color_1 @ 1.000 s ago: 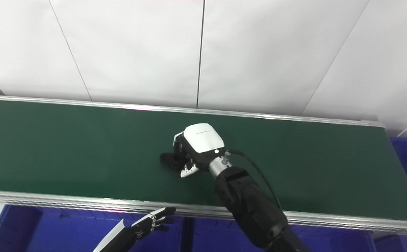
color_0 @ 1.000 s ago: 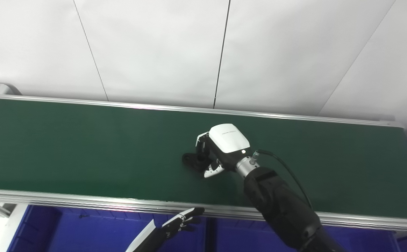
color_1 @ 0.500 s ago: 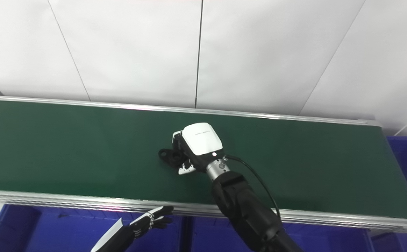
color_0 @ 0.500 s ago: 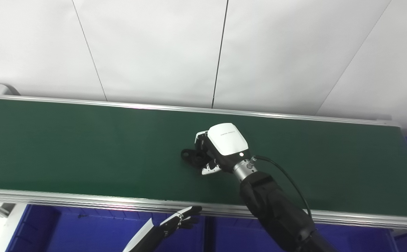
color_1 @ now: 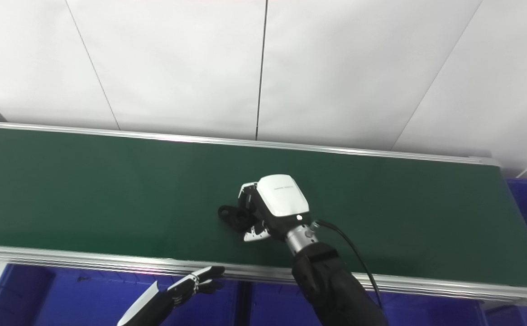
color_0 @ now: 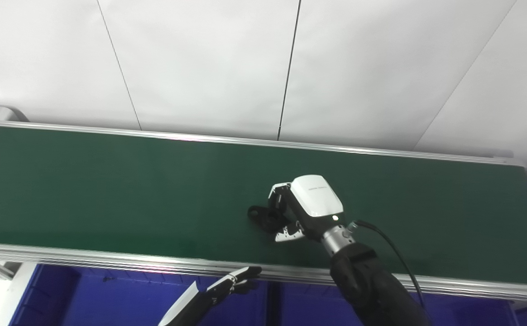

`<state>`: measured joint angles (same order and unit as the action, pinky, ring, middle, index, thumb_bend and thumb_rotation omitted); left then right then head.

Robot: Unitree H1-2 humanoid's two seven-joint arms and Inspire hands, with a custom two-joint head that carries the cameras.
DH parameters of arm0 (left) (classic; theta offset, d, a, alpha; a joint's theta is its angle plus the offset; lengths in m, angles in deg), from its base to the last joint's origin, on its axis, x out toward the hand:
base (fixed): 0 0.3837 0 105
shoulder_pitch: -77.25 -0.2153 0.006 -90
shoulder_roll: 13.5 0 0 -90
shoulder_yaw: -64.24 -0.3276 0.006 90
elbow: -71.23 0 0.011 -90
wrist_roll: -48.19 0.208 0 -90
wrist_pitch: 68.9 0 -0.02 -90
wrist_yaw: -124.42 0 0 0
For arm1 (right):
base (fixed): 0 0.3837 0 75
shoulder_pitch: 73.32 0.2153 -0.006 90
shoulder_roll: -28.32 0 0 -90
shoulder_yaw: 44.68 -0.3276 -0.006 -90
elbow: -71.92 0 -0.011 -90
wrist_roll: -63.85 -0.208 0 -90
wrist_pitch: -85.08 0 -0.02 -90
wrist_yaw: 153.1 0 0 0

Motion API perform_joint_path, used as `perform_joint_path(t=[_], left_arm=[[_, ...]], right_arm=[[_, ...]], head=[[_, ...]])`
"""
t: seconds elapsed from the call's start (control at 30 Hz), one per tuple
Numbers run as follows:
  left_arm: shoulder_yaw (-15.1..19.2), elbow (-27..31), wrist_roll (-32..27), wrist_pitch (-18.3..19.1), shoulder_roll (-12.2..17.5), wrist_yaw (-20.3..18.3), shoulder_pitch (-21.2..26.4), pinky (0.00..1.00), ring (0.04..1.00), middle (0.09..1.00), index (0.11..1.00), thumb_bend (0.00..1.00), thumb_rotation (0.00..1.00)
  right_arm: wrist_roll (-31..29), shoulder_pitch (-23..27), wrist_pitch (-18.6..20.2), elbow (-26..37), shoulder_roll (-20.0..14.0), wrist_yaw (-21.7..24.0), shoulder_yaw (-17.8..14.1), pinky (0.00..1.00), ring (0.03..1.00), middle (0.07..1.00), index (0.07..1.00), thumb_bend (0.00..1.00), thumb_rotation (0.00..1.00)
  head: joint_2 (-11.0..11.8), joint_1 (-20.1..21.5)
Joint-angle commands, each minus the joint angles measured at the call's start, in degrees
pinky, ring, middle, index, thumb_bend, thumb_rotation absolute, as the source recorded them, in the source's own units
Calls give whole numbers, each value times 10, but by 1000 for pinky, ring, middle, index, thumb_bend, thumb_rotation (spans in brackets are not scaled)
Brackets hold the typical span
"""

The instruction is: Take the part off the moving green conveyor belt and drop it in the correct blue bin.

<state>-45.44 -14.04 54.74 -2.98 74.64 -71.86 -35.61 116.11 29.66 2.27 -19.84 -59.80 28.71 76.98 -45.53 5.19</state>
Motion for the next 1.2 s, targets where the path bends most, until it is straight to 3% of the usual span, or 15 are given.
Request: perform_joint_path(t=[0.0,0.1,0.17,0.23,0.27,0.47,0.63,0.73,0.8,0.9,1.13,1.17], left_arm=[[1,9,-9,-21,-3,4,-3,807,839,903,895,887,319],[3,14,-3,-19,-2,6,-5,806,836,901,897,890,333],[3,15,-8,-18,-1,6,-6,793,835,899,894,889,319],[4,17,-9,-17,-1,5,-7,797,833,898,894,890,315],[4,17,-9,-17,0,4,-7,791,836,900,894,890,315],[6,24,-11,-15,1,4,-11,772,828,893,888,896,324],[8,38,-13,0,5,1,-16,765,829,895,892,900,333],[11,48,-21,11,9,-2,-17,757,824,890,893,910,348],[13,53,-33,21,11,-6,-13,756,824,891,896,917,351],[17,59,-47,32,10,-9,-6,745,827,893,902,915,340],[25,73,-70,63,6,-12,9,758,832,898,903,910,334],[27,76,-69,69,6,-12,13,758,834,899,905,911,340]], right_arm=[[-2,6,13,48,-2,12,-21,234,308,406,523,517,0],[-1,-13,2,81,-7,11,-43,241,313,405,527,517,0],[1,-24,0,102,-12,19,-54,191,265,457,491,525,0],[-4,-37,-3,122,-17,27,-64,163,226,405,489,521,0],[-6,-42,-6,130,-19,28,-68,168,227,448,482,526,0],[-18,-88,-26,181,-33,18,-94,220,307,405,527,517,0],[-31,-139,-26,234,-54,43,-109,185,260,465,488,526,0],[-42,-175,-22,268,-66,65,-115,179,250,470,482,528,0],[-42,-205,-24,290,-74,77,-115,171,241,407,496,521,0],[-45,-244,-24,316,-77,89,-116,244,318,406,525,519,0],[-74,-304,-35,341,-92,115,-124,279,357,412,532,518,0],[-75,-311,-36,345,-99,120,-126,292,371,414,532,519,0]], head=[[0,-1],[-3,1],[-4,2],[-5,4],[-5,4],[-13,9],[-20,15],[-36,24],[-43,30],[-64,40],[-86,52],[-99,58]])
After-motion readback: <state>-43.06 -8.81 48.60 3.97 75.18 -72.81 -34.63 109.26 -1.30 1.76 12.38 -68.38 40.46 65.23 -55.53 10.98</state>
